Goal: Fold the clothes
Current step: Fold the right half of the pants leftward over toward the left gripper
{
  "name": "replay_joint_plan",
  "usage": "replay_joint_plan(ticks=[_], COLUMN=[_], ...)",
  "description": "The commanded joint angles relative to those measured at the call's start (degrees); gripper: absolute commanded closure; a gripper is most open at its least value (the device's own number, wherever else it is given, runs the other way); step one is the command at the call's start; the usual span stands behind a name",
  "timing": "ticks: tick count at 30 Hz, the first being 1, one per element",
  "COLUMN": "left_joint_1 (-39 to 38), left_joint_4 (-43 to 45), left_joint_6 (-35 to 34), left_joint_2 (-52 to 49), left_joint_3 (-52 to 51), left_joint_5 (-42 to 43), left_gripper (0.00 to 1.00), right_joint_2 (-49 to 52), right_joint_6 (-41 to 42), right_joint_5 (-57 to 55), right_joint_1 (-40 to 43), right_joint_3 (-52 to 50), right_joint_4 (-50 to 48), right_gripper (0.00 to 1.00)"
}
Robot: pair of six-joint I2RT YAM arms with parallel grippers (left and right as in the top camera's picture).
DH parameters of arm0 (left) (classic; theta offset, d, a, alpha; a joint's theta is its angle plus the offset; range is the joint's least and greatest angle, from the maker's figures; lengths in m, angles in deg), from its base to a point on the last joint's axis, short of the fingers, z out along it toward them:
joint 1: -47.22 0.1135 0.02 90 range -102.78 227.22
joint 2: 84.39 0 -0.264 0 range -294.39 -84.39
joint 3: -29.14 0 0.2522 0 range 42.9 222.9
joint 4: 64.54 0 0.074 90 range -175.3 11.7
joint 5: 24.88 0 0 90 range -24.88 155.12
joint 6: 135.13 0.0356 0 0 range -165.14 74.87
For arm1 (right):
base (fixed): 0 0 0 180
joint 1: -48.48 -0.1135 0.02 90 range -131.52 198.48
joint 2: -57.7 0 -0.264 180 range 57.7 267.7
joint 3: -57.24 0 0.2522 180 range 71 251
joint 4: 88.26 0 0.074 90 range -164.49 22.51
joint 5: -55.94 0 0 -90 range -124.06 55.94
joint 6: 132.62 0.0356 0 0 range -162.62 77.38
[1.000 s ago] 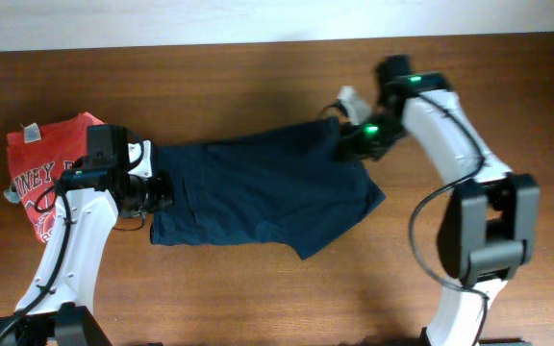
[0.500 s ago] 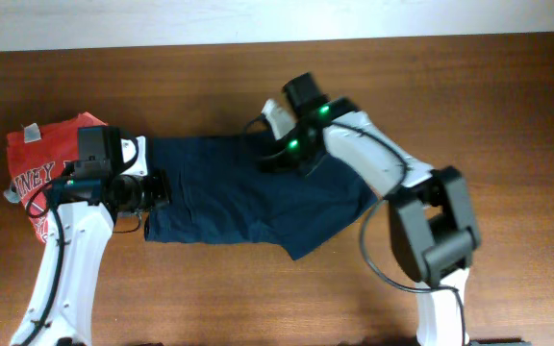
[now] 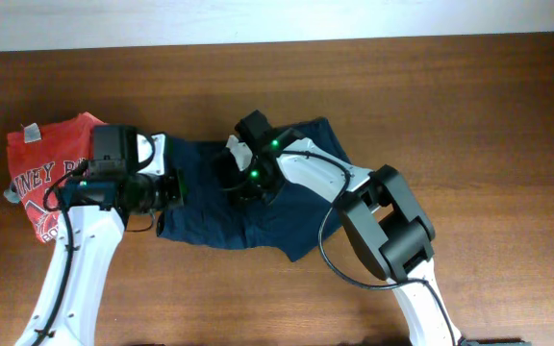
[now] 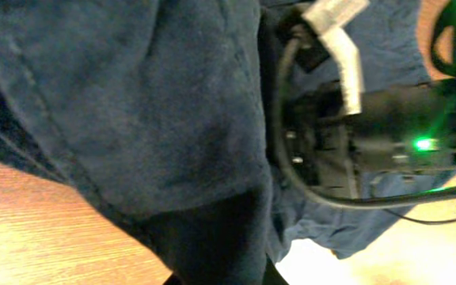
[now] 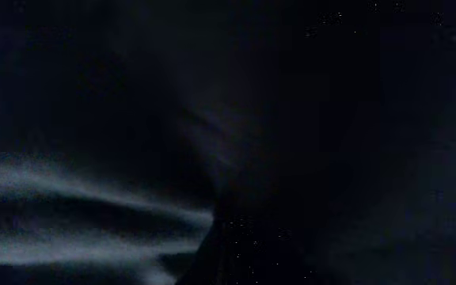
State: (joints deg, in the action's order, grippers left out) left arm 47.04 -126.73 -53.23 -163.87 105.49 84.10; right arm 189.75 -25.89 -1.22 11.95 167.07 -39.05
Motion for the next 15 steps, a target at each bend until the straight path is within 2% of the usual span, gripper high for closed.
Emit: replay_joint_plan(ticks=[1, 7, 15], left_joint_1=[-0.42, -0.42, -0.42], left_joint_4=[-0.2, -0.26, -0.33], left_joint_6=[0.92, 0.92, 0.96], left_joint_2=[2.01, 2.47, 2.47], left_joint_3=[4.5, 8.28, 8.31], left_joint_5=[1.81, 1.81, 0.31], left_gripper=[0.99, 1.0, 1.0], right_joint_2=[0.52, 0.52, 0.0], right_joint_6=[3.32, 7.82, 7.52], right_joint_5=[-0.57, -0.48, 1.44], right_joint_1=[-1.14, -2.08, -1.46], right_joint_3=[0.59, 0.59, 0.61], right_joint_4=[-0.44, -2.78, -2.91], right_gripper=[0.96, 0.96, 0.95])
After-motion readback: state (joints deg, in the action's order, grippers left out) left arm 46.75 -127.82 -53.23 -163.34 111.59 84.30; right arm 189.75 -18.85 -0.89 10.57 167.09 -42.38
